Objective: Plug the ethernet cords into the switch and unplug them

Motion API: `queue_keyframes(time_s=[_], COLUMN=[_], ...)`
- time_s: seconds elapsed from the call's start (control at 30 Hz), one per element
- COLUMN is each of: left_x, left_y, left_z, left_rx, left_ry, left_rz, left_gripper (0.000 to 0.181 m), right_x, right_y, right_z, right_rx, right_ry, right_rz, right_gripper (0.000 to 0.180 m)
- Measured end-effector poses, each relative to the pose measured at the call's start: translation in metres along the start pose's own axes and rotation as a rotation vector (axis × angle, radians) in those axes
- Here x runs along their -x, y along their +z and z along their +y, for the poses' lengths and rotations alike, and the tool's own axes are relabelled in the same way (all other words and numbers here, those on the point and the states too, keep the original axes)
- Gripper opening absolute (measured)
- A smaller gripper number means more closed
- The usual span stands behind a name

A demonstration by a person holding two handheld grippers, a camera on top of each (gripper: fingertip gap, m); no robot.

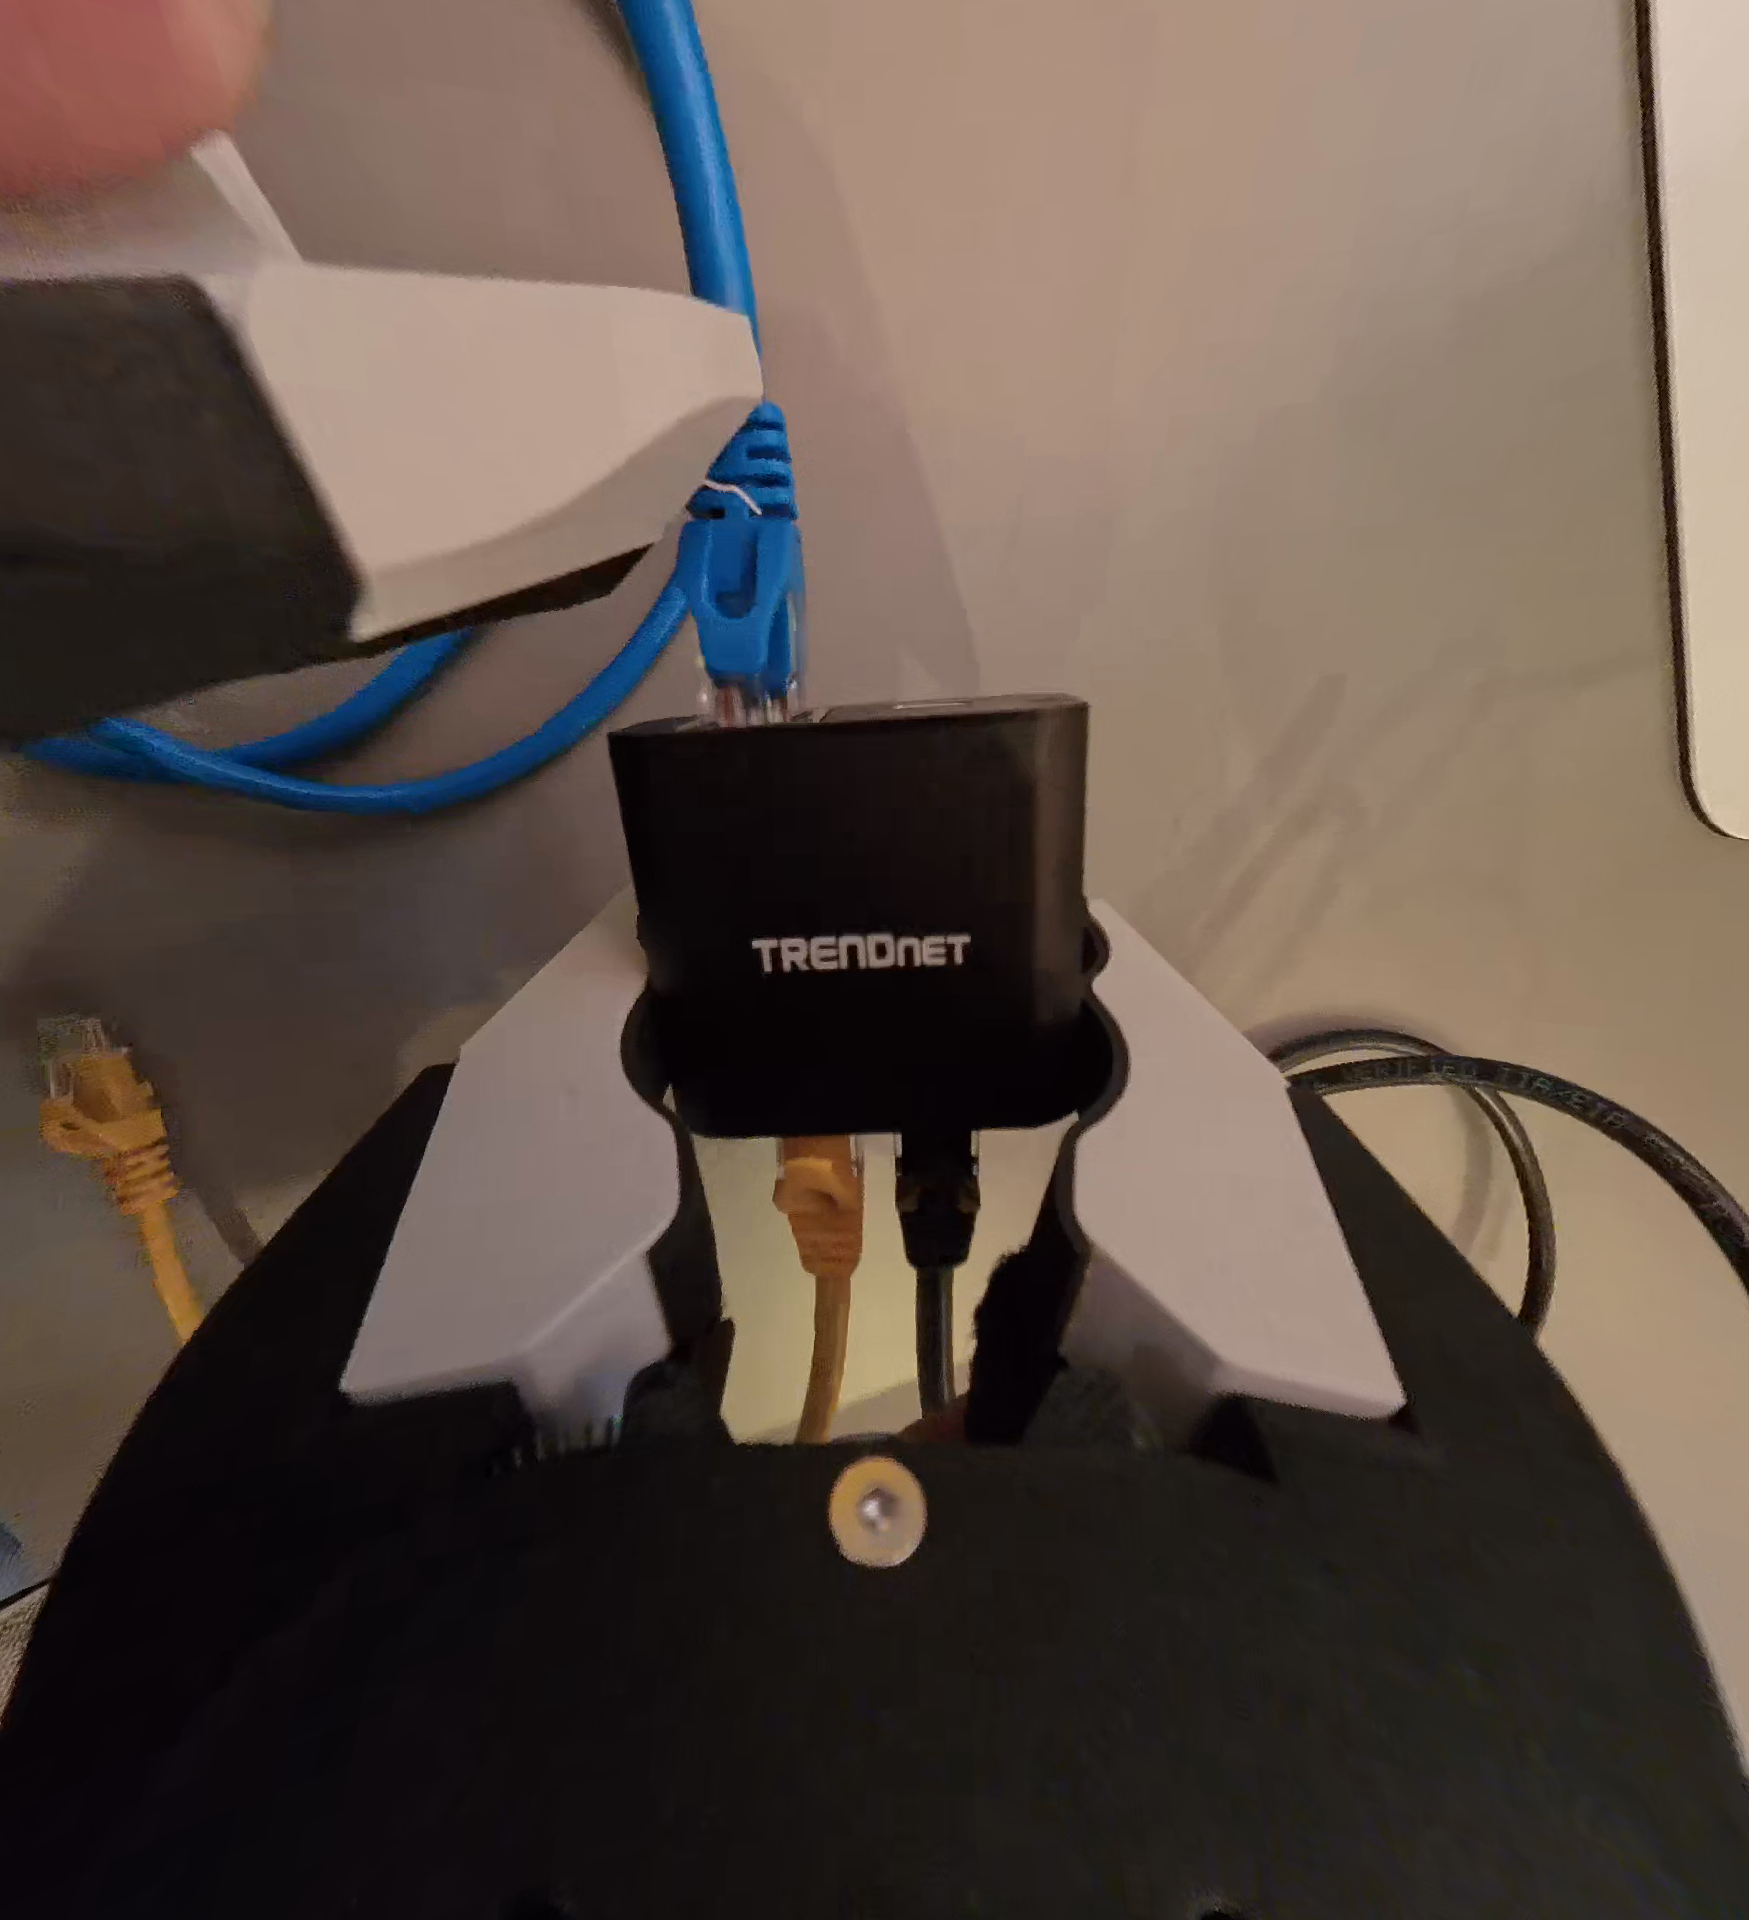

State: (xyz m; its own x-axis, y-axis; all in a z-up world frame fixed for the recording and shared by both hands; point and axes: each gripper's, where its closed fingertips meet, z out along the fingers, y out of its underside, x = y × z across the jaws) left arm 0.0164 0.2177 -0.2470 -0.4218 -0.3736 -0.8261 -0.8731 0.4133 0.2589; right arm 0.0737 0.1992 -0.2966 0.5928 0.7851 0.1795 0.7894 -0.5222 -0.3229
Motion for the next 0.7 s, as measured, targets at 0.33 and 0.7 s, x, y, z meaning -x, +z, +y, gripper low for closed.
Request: queue_keyframes(time_s=[0.33, 0.7], left_x=[-0.010, 0.019], left_y=[0.004, -0.008], left_z=[-0.002, 0.001], left_rx=[-0.015, -0.158], left_ry=[-0.056, -0.208], left_rz=[0.015, -0.104], left_gripper=[0.001, 0.006], right_x=[0.000, -0.006], right_y=[0.000, -0.009], right_z=[-0.007, -0.013], right_rx=[-0.030, -0.218], right_ry=[0.004, 0.040], right_rz=[-0.003, -0.045], right_gripper=[0.071, 0.072])
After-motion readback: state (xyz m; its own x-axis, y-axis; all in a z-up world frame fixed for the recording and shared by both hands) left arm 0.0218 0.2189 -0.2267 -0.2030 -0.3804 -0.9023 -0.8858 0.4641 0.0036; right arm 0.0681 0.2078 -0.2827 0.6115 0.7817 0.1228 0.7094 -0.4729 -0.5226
